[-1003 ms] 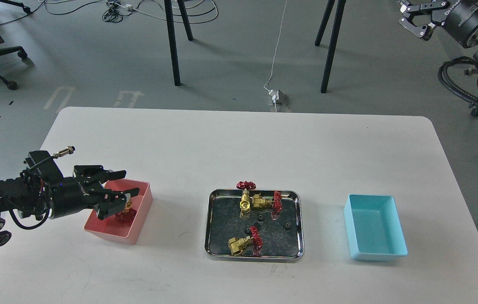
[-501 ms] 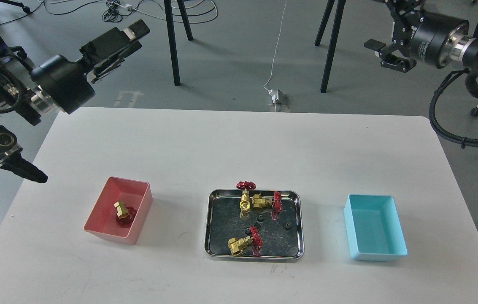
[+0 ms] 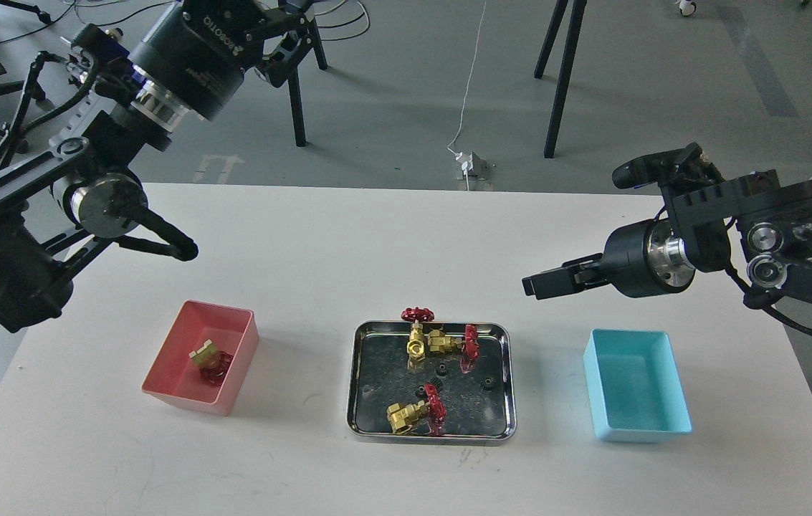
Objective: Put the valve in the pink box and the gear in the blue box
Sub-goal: 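Raise the left arm away and move the right gripper toward the tray, then grasp the small dark gear on the tray with the right gripper, then carry the gear over the light blue box and release it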
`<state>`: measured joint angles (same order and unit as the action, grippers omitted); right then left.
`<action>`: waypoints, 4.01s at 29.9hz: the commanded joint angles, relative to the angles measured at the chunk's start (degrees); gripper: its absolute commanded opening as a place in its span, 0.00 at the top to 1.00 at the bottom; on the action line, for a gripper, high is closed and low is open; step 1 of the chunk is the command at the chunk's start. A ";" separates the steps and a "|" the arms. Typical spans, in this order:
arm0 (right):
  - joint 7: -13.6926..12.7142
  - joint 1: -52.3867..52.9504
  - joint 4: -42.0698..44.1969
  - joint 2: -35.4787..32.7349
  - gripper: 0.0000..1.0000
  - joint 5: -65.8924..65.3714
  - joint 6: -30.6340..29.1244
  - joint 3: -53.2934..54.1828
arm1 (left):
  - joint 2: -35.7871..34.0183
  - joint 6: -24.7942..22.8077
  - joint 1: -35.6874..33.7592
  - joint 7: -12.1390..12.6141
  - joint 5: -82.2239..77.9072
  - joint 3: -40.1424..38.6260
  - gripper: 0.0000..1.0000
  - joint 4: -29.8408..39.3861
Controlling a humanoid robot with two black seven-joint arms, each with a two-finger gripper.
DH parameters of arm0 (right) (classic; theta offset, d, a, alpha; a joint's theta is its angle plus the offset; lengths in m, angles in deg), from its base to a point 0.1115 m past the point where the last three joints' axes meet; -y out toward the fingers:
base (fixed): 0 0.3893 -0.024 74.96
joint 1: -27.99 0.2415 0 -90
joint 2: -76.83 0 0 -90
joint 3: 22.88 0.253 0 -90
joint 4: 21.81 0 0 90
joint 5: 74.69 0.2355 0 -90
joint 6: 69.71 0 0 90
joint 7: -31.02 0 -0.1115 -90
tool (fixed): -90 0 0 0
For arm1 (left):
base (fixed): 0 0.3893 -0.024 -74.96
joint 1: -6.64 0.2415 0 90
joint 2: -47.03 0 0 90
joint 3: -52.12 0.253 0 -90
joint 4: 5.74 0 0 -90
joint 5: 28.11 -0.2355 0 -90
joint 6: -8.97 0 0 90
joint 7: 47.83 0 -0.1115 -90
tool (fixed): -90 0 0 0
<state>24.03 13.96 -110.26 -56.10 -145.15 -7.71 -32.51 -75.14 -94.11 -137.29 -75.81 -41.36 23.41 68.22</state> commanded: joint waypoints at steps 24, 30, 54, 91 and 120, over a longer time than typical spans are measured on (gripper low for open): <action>0.05 0.15 13.74 31.32 0.59 -10.66 0.00 -16.57 | 4.13 0.16 1.81 -0.01 -0.02 -0.11 0.09 -1.10; 0.05 -0.03 14.97 32.12 0.58 -10.66 0.00 -16.74 | 4.13 0.07 1.81 -0.01 -0.02 -0.11 0.09 -1.10; -0.04 -3.54 19.80 34.58 0.58 -10.75 0.00 -16.83 | 4.21 0.07 2.77 -0.01 -0.02 -0.11 0.08 -1.10; -0.13 0.40 18.06 31.78 0.99 -9.43 0.00 -14.55 | 4.83 -0.02 3.04 -0.01 -0.02 -0.20 0.08 -1.01; -0.04 -4.51 -2.78 -12.35 0.00 -2.76 0.00 -4.62 | 7.73 0.07 2.95 -0.01 -0.11 0.41 0.08 -1.36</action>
<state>23.99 9.53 -113.30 -68.67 -151.03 -7.71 -38.46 -67.16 -94.04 -134.18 -75.83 -41.47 23.49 67.01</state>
